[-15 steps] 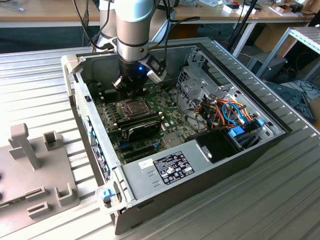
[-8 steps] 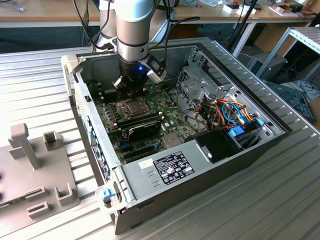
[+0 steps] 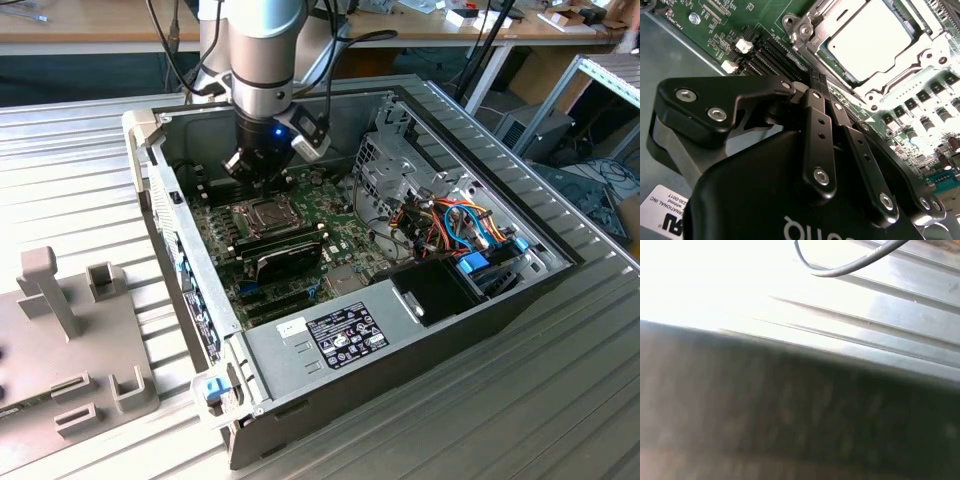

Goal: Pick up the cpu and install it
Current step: 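Install the first cpu locking lever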

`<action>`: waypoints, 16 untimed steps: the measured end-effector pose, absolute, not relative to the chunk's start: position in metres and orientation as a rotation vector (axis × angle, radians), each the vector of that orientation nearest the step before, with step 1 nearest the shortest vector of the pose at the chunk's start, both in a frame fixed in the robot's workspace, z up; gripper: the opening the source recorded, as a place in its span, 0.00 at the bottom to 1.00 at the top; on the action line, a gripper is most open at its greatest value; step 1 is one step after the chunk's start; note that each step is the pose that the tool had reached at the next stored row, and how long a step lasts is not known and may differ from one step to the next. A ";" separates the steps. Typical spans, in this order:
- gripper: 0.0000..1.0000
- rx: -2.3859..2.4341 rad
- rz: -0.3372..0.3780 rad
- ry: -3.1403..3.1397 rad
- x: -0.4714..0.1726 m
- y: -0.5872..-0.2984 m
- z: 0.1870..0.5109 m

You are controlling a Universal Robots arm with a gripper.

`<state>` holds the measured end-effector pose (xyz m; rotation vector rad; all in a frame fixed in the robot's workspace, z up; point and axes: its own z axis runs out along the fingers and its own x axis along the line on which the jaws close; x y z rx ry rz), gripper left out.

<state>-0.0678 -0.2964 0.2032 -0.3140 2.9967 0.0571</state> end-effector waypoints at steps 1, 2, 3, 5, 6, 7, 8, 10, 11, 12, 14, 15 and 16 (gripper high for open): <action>0.11 -0.314 0.054 2.997 -0.068 -0.296 0.203; 0.11 -0.314 0.052 2.997 -0.068 -0.295 0.203; 0.11 -0.315 0.050 2.997 -0.068 -0.295 0.203; 0.11 -0.315 0.049 2.997 -0.068 -0.295 0.203; 0.11 -0.314 0.050 2.997 -0.068 -0.295 0.203; 0.11 -0.314 0.051 2.997 -0.068 -0.295 0.203; 0.11 -0.314 0.050 2.997 -0.068 -0.295 0.203; 0.11 -0.315 0.049 2.997 -0.068 -0.295 0.203; 0.11 -0.315 0.049 2.997 -0.068 -0.295 0.203; 0.11 -0.314 0.049 2.997 -0.068 -0.295 0.203; 0.11 -0.314 0.049 2.998 -0.068 -0.295 0.205; 0.11 -0.314 0.049 2.997 -0.068 -0.295 0.205; 0.11 -0.314 0.049 2.997 -0.068 -0.295 0.206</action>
